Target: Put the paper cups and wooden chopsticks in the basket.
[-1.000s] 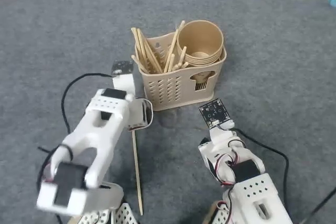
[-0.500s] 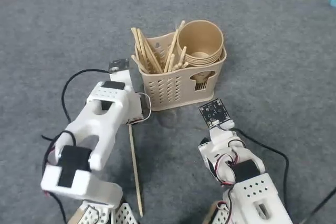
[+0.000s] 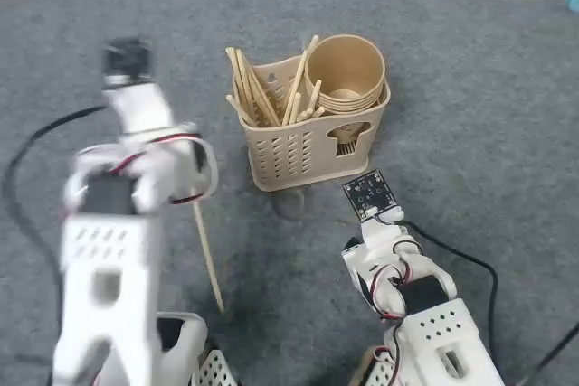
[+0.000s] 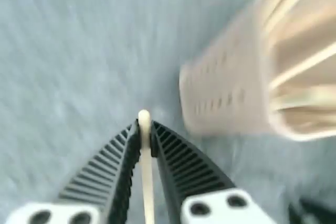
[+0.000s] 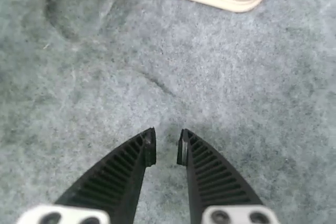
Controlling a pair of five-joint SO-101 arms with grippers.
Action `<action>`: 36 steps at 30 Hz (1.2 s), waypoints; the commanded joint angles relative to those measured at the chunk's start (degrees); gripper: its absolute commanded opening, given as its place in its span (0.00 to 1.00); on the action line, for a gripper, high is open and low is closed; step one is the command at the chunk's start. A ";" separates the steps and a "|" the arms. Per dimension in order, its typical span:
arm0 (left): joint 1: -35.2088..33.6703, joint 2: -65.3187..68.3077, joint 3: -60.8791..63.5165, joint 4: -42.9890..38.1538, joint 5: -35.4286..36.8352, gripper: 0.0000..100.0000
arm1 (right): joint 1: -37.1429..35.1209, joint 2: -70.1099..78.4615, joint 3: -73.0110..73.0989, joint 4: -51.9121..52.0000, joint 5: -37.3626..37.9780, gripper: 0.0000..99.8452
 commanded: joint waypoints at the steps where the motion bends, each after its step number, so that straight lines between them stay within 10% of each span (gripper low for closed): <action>1: -3.60 -10.02 -8.66 -0.18 -2.73 0.01 | 0.75 -0.75 -0.62 -1.36 0.79 0.08; 15: -6.95 -24.97 -7.60 -44.22 -5.54 0.01 | 0.75 -0.48 -0.62 -1.63 0.62 0.08; 29: 2.46 -9.23 -22.64 -44.22 -5.36 0.01 | 0.75 -0.40 -0.62 -1.80 0.53 0.08; 36: 12.66 1.05 -30.37 -30.77 -5.36 0.01 | 0.75 -0.40 -0.62 -1.89 0.70 0.08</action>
